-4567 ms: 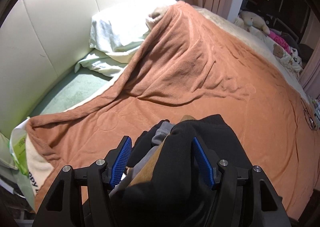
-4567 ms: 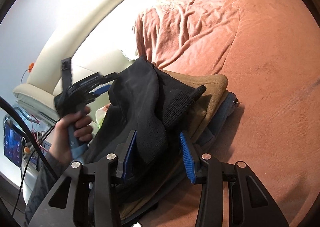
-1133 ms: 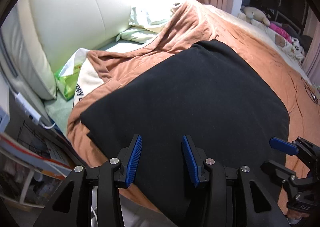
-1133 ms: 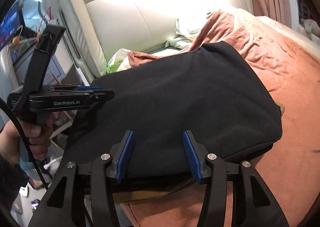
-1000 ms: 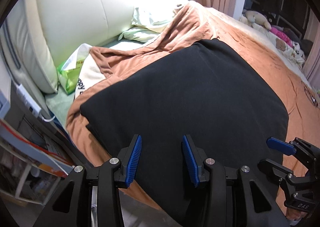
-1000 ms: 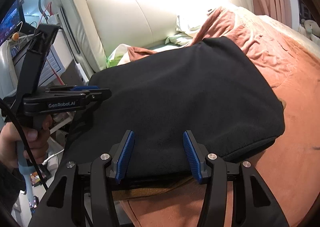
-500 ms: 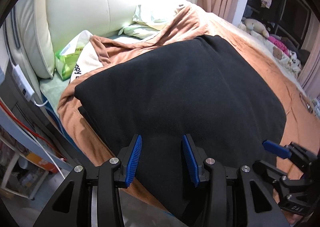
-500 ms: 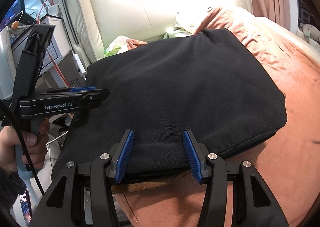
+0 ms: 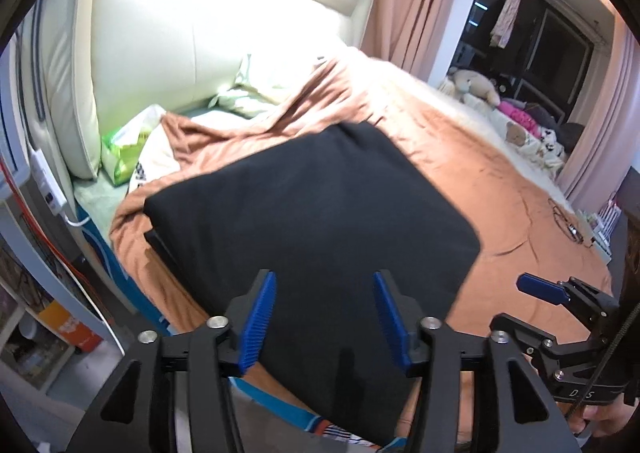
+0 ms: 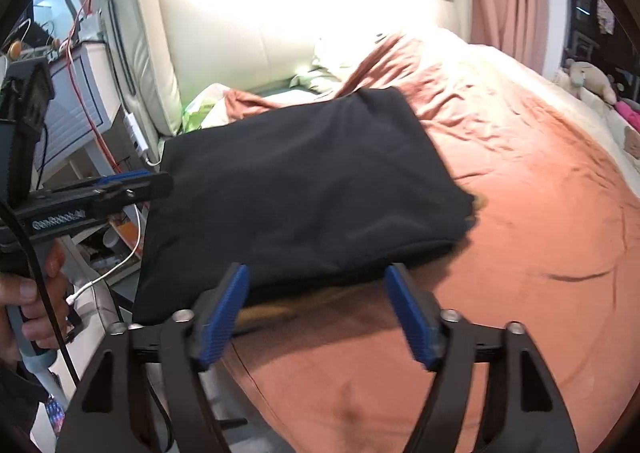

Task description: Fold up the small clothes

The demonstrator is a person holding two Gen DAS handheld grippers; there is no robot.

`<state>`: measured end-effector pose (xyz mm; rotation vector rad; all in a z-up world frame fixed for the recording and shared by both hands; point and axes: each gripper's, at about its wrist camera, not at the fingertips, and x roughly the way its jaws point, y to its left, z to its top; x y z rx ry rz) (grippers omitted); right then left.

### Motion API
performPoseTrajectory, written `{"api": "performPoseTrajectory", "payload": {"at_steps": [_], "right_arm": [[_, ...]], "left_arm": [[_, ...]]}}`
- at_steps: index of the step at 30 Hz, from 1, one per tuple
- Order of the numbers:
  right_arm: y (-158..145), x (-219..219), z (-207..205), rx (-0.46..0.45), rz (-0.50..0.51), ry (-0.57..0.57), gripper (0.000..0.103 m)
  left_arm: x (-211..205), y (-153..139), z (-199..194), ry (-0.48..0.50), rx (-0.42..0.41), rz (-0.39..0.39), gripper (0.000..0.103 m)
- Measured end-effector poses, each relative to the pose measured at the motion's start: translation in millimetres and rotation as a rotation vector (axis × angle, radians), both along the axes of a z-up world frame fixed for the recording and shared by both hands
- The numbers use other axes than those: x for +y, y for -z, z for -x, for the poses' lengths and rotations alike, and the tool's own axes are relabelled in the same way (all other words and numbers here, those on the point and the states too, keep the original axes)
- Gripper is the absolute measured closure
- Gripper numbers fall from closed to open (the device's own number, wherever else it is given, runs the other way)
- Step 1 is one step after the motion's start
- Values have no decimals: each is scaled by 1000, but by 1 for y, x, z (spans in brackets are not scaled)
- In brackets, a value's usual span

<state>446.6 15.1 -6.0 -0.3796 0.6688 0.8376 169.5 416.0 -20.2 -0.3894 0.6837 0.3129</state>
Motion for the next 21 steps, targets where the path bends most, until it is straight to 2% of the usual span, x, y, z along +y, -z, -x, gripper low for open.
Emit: {"api": "performPoseTrajectory", "payload": {"at_steps": [3, 4, 7, 9, 11, 21], "right_arm": [[-19, -29, 8, -12, -31, 22, 18], [-25, -39, 11, -15, -44, 28, 15], [-38, -66, 20, -39, -58, 47, 0], [-43, -79, 28, -48, -61, 50, 0], [-50, -94, 35, -58, -56, 65, 0], [-74, -158, 73, -101, -89, 117, 0]], "left_arm": [[-26, -23, 3, 21, -18, -71, 27], [-33, -28, 5, 27, -29, -83, 19], [-55, -44, 13, 37, -62, -99, 5], [-71, -55, 20, 35, -87, -126, 0], [-87, -64, 26, 21, -95, -163, 0], [-144, -88, 52, 60, -131, -187, 0]]}}
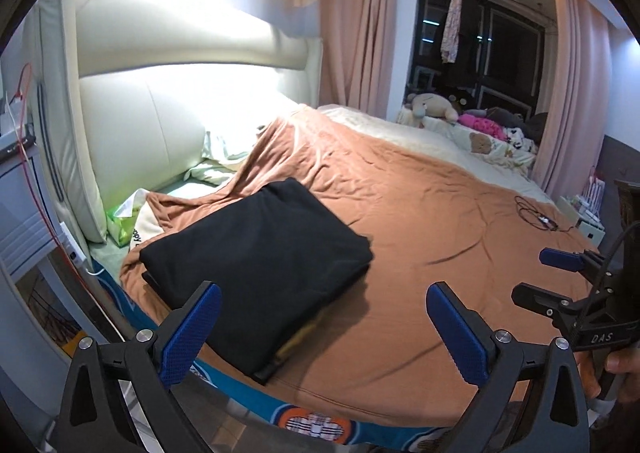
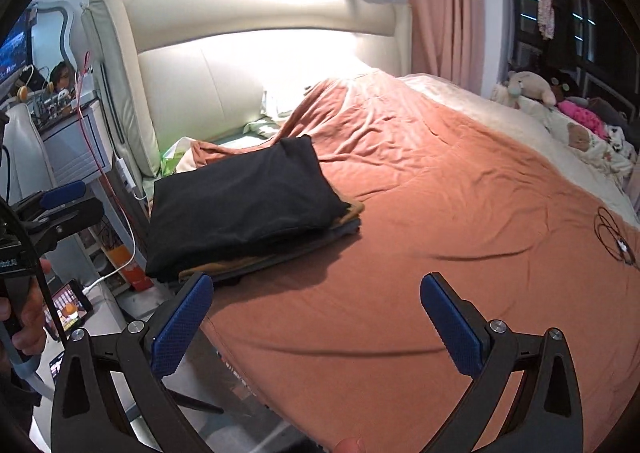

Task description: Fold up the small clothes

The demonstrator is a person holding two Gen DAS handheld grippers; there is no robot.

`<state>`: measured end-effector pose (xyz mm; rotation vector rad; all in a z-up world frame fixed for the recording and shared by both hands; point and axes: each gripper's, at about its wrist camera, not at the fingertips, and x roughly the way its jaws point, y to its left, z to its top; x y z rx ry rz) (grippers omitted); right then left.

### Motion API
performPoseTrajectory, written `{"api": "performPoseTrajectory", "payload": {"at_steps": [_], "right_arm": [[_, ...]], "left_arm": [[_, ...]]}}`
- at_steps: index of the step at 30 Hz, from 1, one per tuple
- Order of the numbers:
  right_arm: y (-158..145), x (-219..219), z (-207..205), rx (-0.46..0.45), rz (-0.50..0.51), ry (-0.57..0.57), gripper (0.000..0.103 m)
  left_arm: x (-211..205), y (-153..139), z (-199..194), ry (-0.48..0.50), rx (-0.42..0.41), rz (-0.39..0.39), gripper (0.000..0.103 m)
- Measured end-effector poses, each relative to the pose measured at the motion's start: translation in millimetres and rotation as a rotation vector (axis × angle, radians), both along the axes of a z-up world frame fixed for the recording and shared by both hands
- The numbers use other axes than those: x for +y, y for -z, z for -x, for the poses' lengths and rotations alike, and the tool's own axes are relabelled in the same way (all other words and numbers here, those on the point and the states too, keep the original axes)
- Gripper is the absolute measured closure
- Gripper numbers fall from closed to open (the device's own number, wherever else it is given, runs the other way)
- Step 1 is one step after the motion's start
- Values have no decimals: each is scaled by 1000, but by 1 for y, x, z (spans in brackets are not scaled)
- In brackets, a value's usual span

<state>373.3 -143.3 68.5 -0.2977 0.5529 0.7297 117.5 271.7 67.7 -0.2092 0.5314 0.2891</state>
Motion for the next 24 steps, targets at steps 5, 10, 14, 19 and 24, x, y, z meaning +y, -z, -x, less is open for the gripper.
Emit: {"api": "performPoseTrajectory", "payload": {"at_steps": [5, 10, 14, 19, 24], "right_arm": [[-7, -32, 20, -21, -13, 31, 0], [-10, -64, 44, -50, -21, 65, 0], [-12, -83, 64, -79, -23, 85, 0], [-12, -107, 86, -103, -43, 116, 0], [-10, -133, 107, -118, -71, 151, 0]], "left_arm": [[-31, -5, 12, 31, -14, -5, 0], [-59, -6, 23, 58, -21, -17, 0], [-77, -6, 31, 78, -28, -18, 0], [-99, -7, 41, 102, -52, -14, 0], [-123, -9, 53, 121, -81, -36, 0]]}}
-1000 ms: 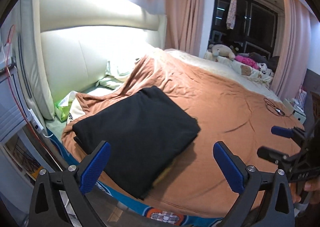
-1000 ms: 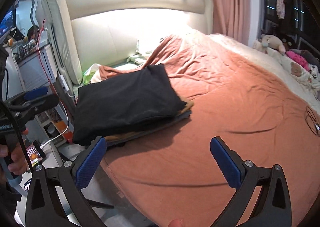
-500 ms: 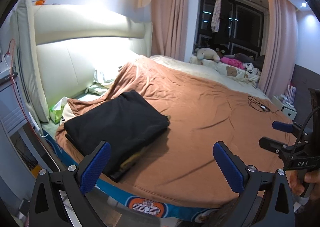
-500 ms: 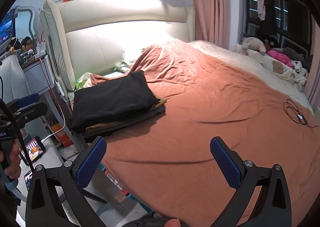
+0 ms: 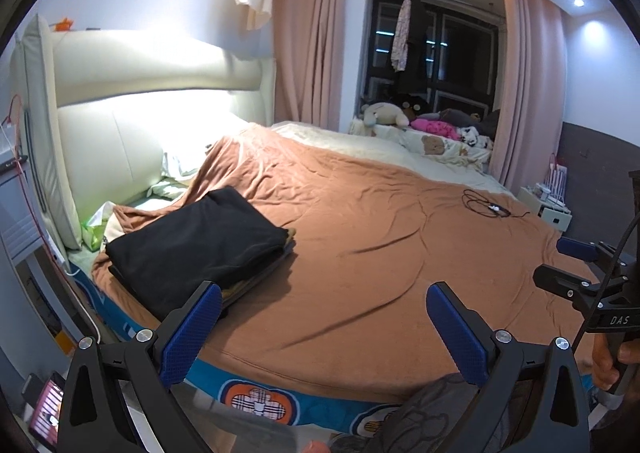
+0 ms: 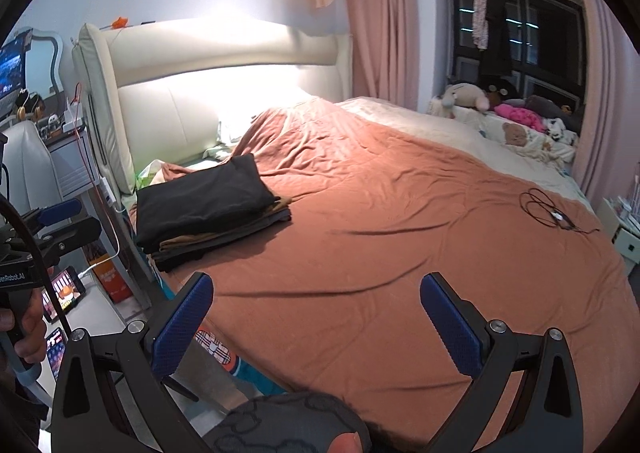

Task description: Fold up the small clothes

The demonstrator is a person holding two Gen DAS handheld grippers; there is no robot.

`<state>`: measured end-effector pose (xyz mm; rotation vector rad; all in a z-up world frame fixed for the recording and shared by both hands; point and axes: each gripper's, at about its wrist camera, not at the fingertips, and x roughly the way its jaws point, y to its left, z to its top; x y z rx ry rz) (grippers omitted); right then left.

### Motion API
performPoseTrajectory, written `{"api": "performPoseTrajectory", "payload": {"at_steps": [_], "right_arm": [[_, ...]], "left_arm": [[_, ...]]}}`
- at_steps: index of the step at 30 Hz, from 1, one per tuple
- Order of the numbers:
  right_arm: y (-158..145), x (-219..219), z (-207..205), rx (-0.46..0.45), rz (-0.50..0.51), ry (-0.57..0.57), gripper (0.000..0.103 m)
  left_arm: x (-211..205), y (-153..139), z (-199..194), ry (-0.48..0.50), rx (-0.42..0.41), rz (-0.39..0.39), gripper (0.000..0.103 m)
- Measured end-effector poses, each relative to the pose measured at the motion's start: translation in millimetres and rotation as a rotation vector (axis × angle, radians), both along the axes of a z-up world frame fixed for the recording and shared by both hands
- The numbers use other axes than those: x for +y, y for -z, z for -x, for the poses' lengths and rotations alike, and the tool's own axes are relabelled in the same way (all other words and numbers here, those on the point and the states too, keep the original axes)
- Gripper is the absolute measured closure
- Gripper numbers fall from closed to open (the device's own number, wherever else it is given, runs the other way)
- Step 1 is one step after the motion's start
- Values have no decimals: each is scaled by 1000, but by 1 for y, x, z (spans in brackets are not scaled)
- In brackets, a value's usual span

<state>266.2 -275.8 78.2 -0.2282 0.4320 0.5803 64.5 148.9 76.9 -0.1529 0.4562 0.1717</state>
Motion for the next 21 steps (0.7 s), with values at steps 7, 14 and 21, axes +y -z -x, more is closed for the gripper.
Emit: {"api": "performPoseTrajectory", "payload": {"at_steps": [7, 14, 21], "right_arm": [[6, -36, 32, -28, -47, 58, 0], [15, -67, 56, -41, -73, 109, 0], [19, -90, 77, -61, -102, 138, 0]], "left_arm": [[-28, 0, 19, 14, -28, -4, 0], [-60, 2, 32, 55, -38, -24, 0], [-87, 6, 42, 83, -70, -37, 0]]}}
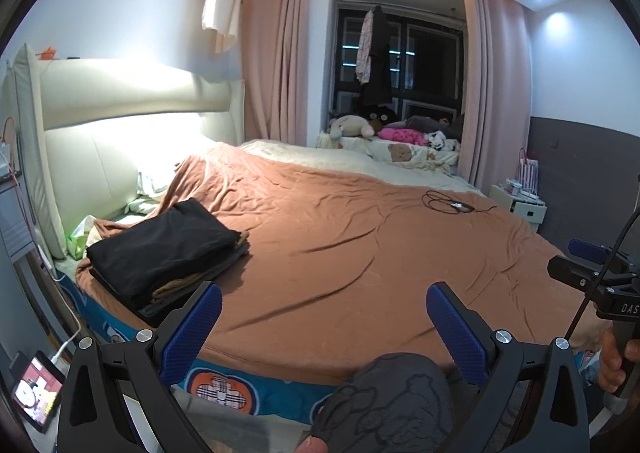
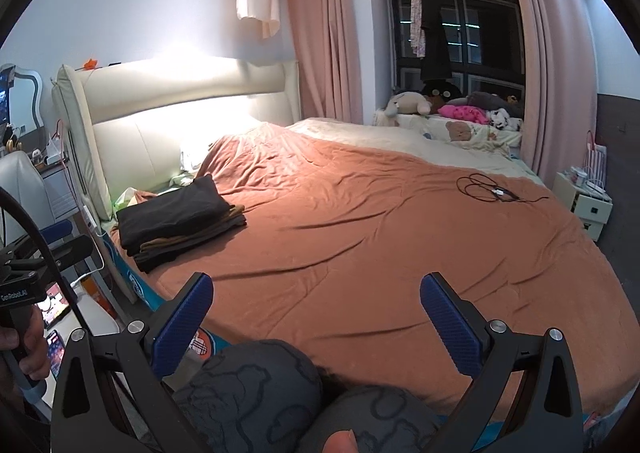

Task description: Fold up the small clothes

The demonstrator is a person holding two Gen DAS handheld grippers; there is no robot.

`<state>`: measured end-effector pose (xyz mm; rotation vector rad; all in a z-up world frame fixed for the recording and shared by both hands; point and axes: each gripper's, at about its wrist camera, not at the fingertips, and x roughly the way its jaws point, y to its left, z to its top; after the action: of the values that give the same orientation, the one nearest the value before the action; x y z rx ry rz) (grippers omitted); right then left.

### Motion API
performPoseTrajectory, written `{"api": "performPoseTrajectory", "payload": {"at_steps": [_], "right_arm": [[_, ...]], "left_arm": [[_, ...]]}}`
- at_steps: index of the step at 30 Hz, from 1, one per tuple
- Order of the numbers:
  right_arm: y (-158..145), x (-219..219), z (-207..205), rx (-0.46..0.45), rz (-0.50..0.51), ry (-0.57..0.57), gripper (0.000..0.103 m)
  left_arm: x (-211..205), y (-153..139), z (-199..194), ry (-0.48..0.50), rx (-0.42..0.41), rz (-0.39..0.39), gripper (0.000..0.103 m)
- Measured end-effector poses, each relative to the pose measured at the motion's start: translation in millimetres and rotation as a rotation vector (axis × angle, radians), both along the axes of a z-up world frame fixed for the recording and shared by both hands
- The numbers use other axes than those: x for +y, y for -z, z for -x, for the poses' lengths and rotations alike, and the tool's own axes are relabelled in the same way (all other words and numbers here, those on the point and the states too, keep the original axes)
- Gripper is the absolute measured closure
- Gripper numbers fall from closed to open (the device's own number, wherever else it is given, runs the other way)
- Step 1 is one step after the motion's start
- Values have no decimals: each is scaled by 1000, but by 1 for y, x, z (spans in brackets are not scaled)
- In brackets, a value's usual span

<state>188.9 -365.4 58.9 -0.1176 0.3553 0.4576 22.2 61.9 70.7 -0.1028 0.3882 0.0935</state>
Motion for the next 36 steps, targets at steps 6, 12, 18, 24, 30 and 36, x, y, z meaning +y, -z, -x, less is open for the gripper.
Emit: {"api": "performPoseTrajectory", "payload": {"at_steps": [6, 12, 18, 24, 30, 36], "right_arm": [[8, -15, 19, -2, -13, 20, 0], [11, -26, 34, -13, -15, 40, 0], [19, -27, 46, -14, 4, 48, 0], [19, -25, 48, -7, 5, 51, 0], [21, -28, 48, 6, -4, 53, 0], [23, -31, 51, 10, -7, 52, 0]], "left_arm": [[-23, 9, 6, 20, -4, -9, 0], [-27, 14, 16, 17, -7, 18, 0], [-28, 17, 25, 11, -7, 16, 0], [-25, 16, 30, 7, -17, 17, 0], [-21, 16, 34, -5, -24, 19, 0], [-20, 15, 37, -7, -25, 19, 0]]}}
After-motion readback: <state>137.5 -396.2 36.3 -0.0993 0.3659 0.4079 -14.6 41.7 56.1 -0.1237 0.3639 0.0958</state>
